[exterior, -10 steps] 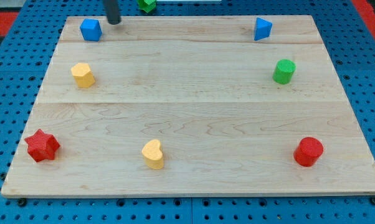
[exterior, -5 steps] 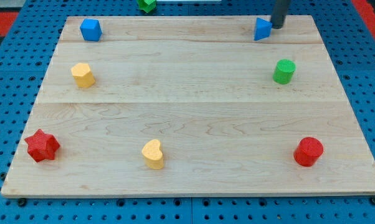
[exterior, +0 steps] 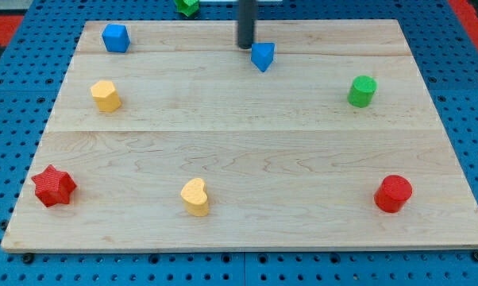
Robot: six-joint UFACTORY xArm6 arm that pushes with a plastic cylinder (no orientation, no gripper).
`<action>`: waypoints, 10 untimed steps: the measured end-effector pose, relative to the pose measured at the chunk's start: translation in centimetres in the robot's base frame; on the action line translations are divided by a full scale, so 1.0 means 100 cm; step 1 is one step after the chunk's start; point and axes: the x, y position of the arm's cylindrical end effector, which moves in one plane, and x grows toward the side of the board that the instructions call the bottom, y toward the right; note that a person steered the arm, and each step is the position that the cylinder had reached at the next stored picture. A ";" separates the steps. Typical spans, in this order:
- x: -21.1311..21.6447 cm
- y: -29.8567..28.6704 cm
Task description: Move the blue triangle right to the blue cube
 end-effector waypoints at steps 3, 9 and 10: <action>0.034 0.065; 0.034 -0.125; 0.034 -0.125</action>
